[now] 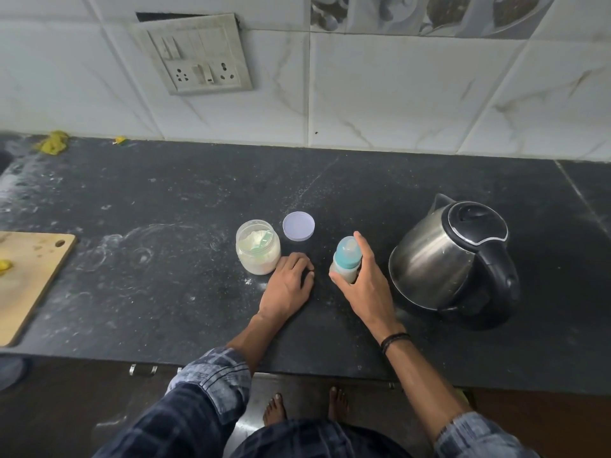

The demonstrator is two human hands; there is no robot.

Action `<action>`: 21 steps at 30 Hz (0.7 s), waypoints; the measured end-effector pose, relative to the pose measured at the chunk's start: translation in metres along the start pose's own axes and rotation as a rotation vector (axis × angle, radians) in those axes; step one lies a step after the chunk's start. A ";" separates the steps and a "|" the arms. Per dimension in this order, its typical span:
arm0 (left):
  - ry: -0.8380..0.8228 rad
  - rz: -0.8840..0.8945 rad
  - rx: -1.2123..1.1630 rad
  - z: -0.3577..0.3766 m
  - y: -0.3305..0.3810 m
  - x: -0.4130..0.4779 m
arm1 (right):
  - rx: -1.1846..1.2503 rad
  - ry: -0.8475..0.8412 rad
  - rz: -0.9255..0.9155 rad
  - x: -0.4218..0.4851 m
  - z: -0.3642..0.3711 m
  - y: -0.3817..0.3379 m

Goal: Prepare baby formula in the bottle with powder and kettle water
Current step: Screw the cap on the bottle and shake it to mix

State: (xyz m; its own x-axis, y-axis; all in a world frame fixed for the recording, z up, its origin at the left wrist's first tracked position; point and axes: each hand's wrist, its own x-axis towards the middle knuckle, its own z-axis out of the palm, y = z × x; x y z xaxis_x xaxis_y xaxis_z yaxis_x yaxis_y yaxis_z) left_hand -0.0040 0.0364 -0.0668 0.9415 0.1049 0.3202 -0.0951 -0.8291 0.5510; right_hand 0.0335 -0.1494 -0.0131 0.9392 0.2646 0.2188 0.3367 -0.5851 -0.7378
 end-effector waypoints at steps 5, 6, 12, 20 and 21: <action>0.008 0.005 -0.002 -0.002 0.002 0.000 | 0.015 -0.058 -0.053 0.013 -0.021 -0.022; 0.006 0.005 0.001 -0.002 0.001 0.000 | 0.021 -0.040 -0.075 0.017 -0.029 -0.033; -0.006 0.005 0.002 0.000 0.001 0.000 | 0.266 0.591 -0.441 0.020 -0.101 -0.107; 0.009 0.012 -0.004 -0.001 0.001 -0.001 | 0.284 0.356 -0.484 0.005 -0.101 -0.105; 0.014 0.012 -0.005 0.000 0.000 -0.001 | 0.315 0.391 -0.517 0.007 -0.107 -0.108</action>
State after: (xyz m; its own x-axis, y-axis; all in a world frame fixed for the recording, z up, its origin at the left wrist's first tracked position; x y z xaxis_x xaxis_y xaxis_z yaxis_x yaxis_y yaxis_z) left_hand -0.0051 0.0366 -0.0673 0.9358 0.1029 0.3371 -0.1074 -0.8277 0.5508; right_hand 0.0105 -0.1663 0.1367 0.6403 0.1193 0.7588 0.7645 -0.1953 -0.6143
